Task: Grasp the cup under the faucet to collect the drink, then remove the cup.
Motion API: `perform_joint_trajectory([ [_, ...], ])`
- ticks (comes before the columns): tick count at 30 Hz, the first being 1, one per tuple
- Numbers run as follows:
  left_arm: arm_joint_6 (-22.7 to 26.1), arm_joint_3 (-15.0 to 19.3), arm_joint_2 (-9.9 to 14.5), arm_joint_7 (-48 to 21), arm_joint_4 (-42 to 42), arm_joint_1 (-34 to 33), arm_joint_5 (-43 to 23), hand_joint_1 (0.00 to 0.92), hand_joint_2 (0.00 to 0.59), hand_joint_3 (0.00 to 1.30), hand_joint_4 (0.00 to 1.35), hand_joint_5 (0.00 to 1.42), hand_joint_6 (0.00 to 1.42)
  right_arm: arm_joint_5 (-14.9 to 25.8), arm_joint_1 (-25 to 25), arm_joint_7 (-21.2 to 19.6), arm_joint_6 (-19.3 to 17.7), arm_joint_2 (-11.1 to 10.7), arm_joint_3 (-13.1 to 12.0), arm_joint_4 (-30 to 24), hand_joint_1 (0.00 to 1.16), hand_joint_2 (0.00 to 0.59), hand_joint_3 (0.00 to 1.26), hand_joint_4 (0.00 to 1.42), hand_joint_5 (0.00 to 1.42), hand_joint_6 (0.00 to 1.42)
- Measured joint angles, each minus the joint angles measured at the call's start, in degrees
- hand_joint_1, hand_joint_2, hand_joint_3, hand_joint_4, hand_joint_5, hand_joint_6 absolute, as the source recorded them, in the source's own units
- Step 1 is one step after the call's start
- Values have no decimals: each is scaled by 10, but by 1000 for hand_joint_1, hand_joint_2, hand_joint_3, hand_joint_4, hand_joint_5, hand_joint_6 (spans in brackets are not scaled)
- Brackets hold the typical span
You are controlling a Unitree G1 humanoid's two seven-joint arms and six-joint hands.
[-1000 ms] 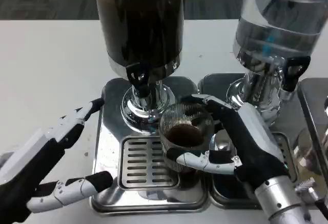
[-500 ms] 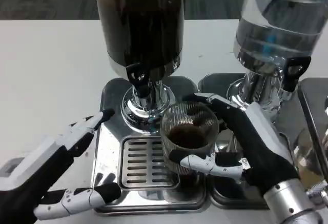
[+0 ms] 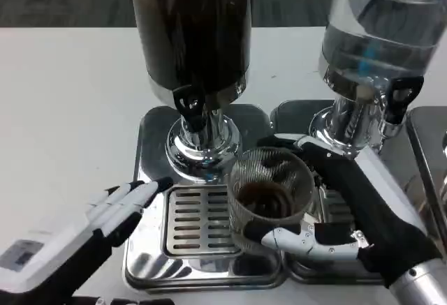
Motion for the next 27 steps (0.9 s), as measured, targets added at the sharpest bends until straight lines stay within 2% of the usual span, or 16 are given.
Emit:
perform_joint_trajectory([
  [5,-2,21,2,7,-38,16,58,0,55,0,0,0,0,14,17,20,6,-6,-7,-24,820,229,484,512,593,603],
  [12,5,24,2,7,-75,36,102,0,55,0,0,0,0,29,25,34,11,-7,-13,-46,817,235,485,512,602,614],
  [27,27,25,2,7,-87,39,112,0,53,0,0,0,0,31,46,42,13,-7,-15,-61,811,240,494,529,610,625],
])
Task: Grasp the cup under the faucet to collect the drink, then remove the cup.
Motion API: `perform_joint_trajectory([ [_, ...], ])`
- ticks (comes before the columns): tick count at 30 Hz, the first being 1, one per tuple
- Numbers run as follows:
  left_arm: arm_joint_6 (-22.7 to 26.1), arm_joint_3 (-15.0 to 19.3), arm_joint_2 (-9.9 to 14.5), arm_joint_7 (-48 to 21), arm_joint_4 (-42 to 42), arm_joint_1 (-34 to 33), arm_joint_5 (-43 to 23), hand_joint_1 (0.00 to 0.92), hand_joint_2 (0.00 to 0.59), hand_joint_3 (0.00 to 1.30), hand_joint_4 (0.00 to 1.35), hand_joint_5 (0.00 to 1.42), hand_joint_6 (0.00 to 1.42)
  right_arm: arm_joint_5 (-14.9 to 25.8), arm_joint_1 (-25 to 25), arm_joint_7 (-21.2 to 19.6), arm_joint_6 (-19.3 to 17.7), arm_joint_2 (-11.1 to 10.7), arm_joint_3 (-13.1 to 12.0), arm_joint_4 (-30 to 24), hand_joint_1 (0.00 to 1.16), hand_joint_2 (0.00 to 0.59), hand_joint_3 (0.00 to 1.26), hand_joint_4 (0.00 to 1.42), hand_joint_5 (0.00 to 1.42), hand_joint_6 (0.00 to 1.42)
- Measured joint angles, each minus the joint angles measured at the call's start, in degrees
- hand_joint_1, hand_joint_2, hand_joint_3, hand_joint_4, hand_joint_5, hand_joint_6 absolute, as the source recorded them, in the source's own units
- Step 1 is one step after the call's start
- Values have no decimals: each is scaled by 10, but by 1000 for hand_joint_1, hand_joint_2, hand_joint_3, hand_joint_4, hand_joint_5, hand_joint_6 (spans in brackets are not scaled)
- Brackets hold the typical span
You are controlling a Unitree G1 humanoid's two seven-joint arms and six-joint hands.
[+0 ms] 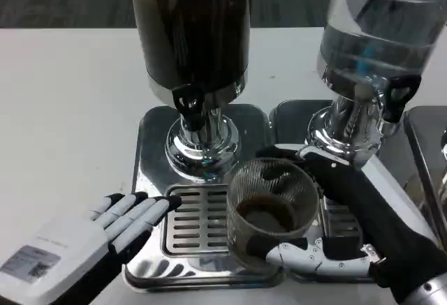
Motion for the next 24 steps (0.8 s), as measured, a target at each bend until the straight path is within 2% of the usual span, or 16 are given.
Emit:
perform_joint_trajectory([
  [7,6,0,0,0,0,0,0,0,79,0,0,0,0,0,2,0,0,0,0,0,811,240,498,529,611,627],
  [24,23,0,2,-1,0,0,-9,0,89,0,0,0,0,0,10,0,0,1,-1,0,831,234,500,545,626,627],
])
